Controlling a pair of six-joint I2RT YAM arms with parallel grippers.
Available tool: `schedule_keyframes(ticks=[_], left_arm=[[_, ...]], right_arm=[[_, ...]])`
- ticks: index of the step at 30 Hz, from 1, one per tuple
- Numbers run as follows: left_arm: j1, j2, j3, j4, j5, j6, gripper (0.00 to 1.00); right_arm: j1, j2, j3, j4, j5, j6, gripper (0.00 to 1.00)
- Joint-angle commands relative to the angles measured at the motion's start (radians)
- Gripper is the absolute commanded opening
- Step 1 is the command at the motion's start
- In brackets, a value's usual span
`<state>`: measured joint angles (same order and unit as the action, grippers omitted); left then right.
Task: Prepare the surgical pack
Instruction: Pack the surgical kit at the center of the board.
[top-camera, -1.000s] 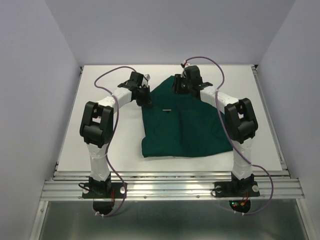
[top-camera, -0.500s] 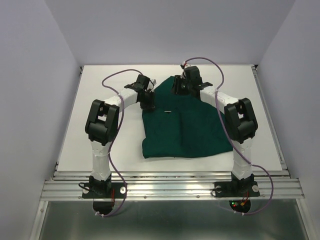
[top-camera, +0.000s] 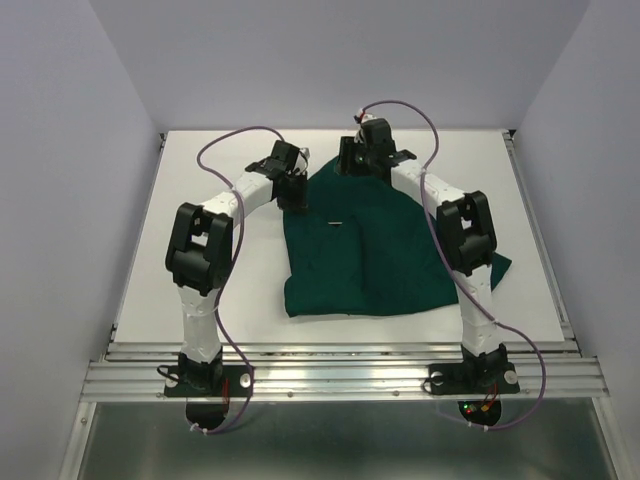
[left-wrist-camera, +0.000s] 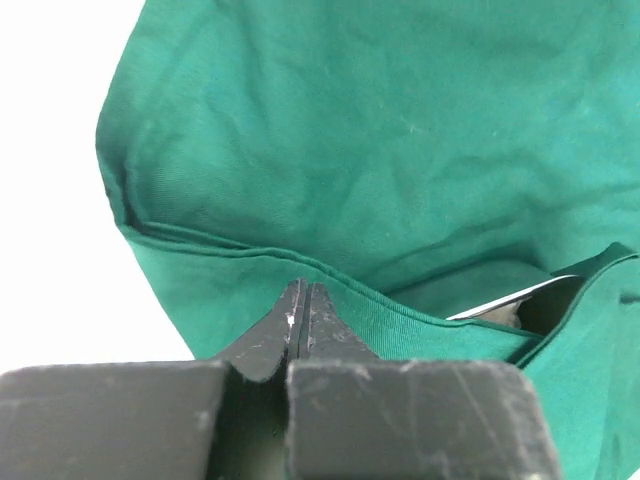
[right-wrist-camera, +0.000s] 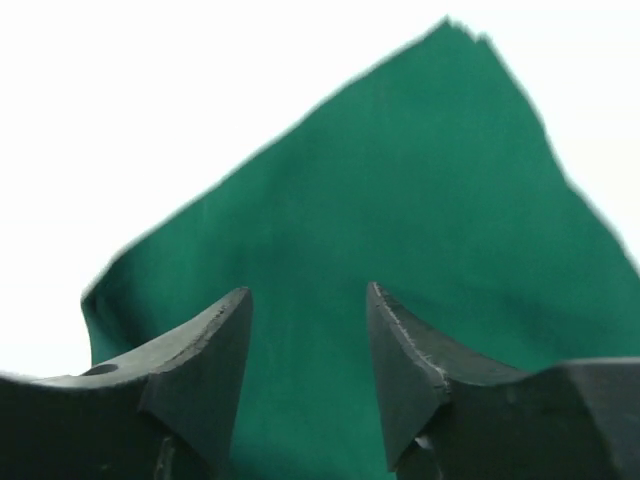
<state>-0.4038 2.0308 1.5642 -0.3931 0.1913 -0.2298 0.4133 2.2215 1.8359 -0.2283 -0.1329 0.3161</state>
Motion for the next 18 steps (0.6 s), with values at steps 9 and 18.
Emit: schedule_keyframes(ticks=[9,18], left_arm=[[0.043,-0.075,-0.038,0.030,-0.076,-0.045,0.00],[0.053,0.026,-0.007,-0.007,-0.113,-0.042,0.00]], right_arm=[[-0.014,0.289,0.434,-0.079,0.240,-0.186,0.75],[-0.014,0.418,0.540,-0.039,0.262,-0.252,0.79]])
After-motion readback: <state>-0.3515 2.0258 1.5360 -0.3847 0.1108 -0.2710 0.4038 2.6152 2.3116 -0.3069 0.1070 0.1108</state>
